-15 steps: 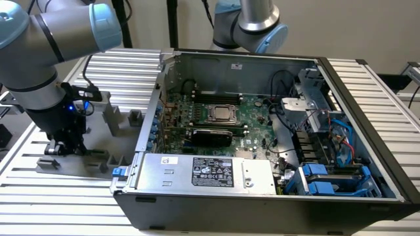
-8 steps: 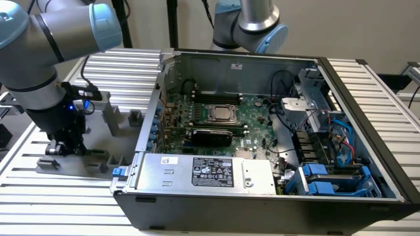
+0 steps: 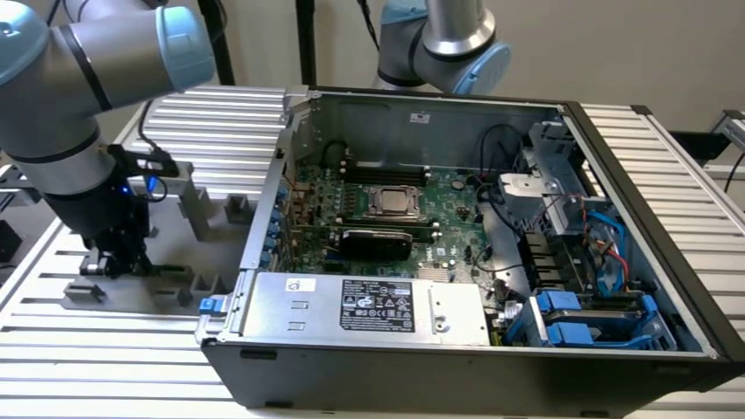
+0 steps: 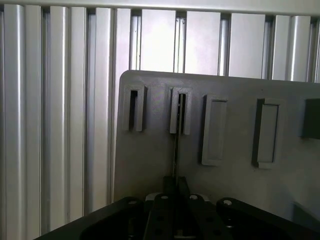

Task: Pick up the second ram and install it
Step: 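Pick up the second ram and move it above second insertion slot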

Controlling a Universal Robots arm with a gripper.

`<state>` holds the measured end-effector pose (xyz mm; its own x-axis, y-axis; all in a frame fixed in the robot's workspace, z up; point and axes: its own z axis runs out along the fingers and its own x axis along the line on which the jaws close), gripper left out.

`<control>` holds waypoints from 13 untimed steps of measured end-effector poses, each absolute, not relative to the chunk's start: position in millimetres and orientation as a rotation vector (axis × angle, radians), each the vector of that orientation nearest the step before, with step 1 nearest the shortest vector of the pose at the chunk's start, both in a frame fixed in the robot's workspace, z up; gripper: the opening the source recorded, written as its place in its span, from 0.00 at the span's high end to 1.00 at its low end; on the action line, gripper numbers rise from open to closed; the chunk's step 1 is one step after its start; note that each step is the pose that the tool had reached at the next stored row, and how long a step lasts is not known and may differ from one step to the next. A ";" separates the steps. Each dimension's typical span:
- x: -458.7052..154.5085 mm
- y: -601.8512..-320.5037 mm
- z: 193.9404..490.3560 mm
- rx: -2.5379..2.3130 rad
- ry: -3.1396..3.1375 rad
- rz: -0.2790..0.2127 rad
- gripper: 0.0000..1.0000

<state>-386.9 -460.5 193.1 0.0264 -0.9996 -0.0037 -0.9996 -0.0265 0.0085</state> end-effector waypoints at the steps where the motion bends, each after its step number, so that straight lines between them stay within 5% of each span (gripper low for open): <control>1: -387.2 -460.6 193.2 2.249 -2.188 -0.014 0.86; 13: -388.6 -463.0 193.1 2.251 -2.187 -0.013 0.86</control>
<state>-388.6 -463.0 193.1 0.0288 -0.9996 -0.0037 -0.9995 -0.0288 0.0085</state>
